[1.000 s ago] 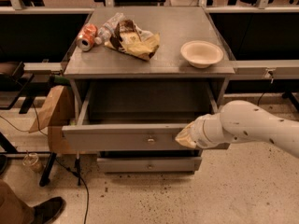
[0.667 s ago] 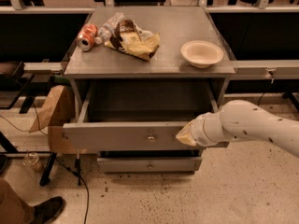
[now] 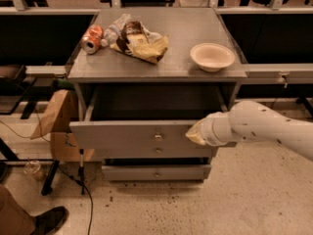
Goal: Close top drawer
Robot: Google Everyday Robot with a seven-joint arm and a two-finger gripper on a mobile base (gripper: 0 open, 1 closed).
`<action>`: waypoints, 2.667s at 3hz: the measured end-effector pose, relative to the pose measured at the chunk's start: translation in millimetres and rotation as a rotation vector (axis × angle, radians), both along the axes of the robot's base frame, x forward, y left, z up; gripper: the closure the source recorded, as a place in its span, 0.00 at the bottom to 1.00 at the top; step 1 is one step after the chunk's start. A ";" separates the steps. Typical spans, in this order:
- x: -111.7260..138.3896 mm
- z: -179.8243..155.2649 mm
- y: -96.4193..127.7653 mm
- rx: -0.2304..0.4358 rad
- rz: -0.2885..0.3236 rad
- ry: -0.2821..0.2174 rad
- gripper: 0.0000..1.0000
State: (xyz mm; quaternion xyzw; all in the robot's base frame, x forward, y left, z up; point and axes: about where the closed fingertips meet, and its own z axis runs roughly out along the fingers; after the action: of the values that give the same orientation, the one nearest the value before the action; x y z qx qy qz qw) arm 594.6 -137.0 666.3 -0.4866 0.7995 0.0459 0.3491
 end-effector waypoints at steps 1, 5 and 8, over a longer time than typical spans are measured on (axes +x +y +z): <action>11.9 3.8 -2.1 -0.005 -0.009 -0.021 1.00; 71.0 15.6 -4.4 -0.026 -0.050 -0.108 1.00; 118.7 17.9 -1.9 -0.032 -0.086 -0.159 1.00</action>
Offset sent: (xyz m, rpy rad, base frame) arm 0.1710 -0.0235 0.0542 -0.0727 -0.2698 -0.1142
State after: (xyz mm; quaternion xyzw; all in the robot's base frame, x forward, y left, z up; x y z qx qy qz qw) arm 713.3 -138.9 684.2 -0.4595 0.7900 -0.0206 0.4053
